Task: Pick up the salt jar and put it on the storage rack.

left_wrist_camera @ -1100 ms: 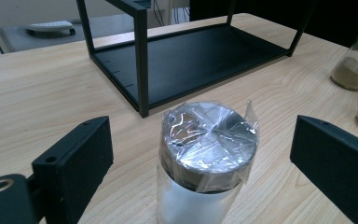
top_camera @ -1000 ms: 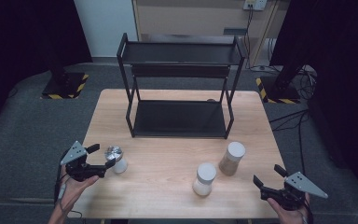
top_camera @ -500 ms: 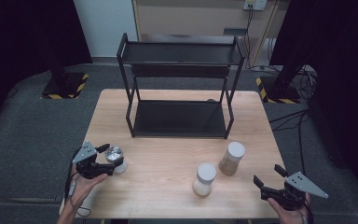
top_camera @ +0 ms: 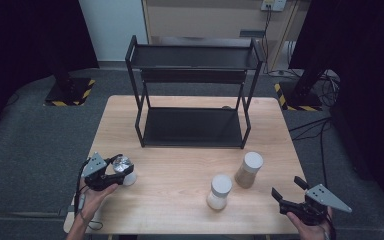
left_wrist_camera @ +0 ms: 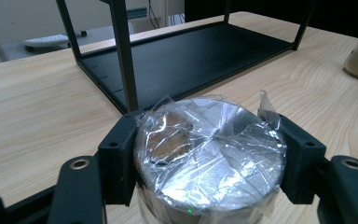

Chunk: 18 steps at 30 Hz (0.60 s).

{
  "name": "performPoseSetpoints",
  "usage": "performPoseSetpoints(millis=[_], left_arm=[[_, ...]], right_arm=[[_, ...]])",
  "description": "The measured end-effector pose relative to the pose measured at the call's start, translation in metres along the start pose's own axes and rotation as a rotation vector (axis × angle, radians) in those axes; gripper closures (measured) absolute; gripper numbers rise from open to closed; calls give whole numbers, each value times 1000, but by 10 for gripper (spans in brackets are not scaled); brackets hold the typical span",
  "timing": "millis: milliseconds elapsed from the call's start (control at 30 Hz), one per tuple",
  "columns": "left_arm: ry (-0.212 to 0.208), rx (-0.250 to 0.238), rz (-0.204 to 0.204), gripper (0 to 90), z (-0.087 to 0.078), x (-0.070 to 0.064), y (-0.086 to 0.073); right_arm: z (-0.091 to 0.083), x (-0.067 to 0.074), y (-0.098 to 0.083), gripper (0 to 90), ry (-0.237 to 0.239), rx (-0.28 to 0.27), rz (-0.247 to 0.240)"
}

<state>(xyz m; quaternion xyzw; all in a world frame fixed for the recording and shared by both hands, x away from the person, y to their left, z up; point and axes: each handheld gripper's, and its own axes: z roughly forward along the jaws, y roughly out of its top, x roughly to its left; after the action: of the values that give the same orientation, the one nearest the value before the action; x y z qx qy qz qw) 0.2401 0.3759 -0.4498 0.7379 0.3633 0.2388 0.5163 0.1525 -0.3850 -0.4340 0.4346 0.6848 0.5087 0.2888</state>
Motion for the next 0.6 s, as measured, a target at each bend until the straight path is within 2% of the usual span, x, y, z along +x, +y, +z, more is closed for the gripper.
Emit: performPoseSetpoints(millis=[133, 267, 600], left_arm=[[-2, 5, 3, 339, 0, -1, 2], [-22, 7, -6, 339, 2, 0, 5], [-70, 11, 17, 339, 13, -3, 25]], right_arm=[[0, 0, 0, 78, 1, 1, 0], [1, 0, 0, 78, 2, 1, 0], [1, 0, 0, 80, 4, 0, -2]])
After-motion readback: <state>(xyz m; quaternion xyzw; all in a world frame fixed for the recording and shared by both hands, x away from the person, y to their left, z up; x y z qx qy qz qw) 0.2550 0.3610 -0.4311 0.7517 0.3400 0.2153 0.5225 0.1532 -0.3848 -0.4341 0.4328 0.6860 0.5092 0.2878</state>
